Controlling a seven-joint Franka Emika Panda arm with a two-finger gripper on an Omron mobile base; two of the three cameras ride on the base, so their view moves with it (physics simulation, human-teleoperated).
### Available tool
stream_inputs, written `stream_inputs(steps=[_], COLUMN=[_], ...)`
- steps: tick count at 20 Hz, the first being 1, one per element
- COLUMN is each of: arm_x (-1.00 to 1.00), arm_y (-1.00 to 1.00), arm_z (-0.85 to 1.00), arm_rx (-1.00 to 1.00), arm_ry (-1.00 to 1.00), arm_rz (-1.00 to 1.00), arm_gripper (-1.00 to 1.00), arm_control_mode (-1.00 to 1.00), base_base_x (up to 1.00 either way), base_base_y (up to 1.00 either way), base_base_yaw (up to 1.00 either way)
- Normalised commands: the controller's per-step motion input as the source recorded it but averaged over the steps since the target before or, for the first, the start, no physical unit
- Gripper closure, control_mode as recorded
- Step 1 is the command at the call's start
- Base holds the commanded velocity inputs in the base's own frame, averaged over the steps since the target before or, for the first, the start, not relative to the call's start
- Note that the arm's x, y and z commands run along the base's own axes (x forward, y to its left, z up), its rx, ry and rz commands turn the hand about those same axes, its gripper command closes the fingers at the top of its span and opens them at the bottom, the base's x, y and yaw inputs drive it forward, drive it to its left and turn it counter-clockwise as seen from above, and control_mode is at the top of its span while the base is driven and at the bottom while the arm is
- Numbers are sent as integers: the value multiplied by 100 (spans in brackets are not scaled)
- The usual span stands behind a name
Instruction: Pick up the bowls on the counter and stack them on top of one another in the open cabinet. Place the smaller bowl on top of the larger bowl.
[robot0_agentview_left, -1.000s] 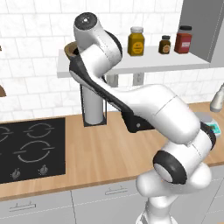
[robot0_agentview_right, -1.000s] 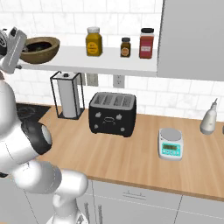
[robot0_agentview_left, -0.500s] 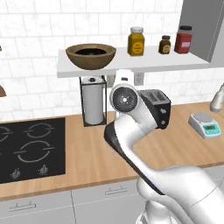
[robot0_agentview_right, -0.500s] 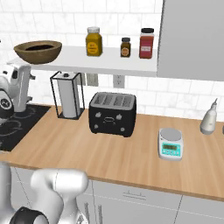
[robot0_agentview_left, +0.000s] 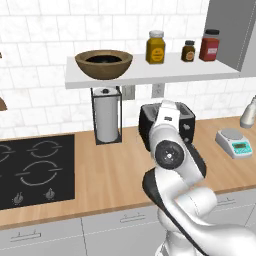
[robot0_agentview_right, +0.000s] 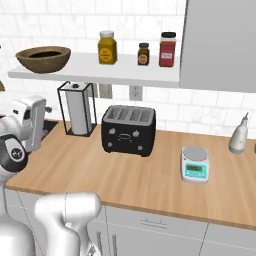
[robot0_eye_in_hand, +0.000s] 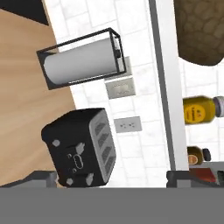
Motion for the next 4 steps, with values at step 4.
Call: stream_inputs(steps=[4], arm_x=[-91], arm_y=[-5], arm_z=[1], arm_rx=[6], arm_ry=[-40], arm_rz=[3], arm_gripper=[-100], arm_control_mode=[-100], base_base_x=[0], base_base_y=[0], base_base_yaw=[0])
